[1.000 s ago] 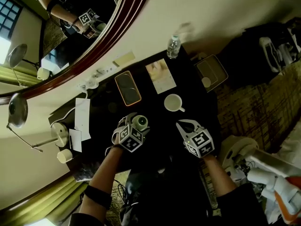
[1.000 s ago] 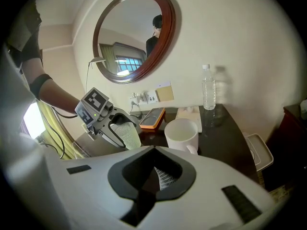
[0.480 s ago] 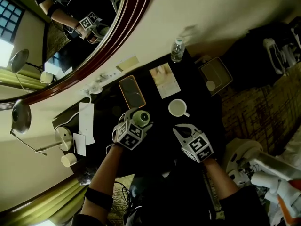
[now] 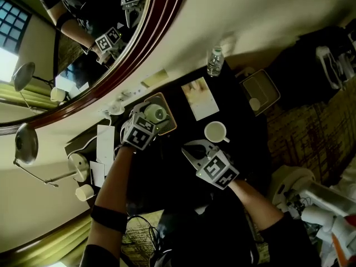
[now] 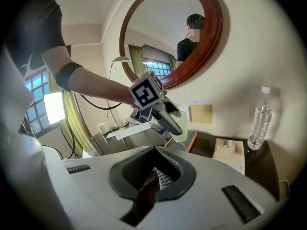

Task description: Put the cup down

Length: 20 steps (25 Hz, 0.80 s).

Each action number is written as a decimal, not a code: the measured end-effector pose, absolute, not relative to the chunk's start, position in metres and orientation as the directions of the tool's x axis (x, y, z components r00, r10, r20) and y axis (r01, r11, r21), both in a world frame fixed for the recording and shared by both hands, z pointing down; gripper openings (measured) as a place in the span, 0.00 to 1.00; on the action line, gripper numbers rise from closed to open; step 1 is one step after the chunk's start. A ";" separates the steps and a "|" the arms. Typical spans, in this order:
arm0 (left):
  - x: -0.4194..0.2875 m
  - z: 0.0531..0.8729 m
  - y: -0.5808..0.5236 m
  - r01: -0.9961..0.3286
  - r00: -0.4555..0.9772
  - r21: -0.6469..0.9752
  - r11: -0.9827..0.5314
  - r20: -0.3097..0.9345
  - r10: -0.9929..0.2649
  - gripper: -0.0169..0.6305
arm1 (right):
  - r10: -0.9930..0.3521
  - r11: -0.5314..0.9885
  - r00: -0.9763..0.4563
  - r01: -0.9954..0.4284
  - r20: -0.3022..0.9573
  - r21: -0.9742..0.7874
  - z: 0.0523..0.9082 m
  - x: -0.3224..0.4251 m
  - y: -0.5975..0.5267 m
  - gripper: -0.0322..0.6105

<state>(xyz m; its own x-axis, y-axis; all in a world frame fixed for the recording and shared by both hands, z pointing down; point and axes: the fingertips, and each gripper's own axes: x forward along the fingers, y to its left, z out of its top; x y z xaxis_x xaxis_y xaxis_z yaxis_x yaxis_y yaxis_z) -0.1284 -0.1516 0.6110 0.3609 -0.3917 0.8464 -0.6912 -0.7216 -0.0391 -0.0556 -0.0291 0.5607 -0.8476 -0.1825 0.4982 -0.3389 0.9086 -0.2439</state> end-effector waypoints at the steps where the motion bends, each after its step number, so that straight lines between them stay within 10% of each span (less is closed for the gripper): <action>1: -0.133 0.612 -0.160 -0.697 0.355 -0.041 -0.716 0.847 -0.395 0.63 | -0.169 0.914 -0.851 -0.324 0.498 -0.244 0.558 -0.062 -0.029 0.05; 20: -0.155 0.647 -0.203 -0.746 0.359 0.003 -0.666 0.845 -0.398 0.64 | -0.101 0.927 -0.851 -0.269 0.515 -0.262 0.574 -0.081 -0.027 0.05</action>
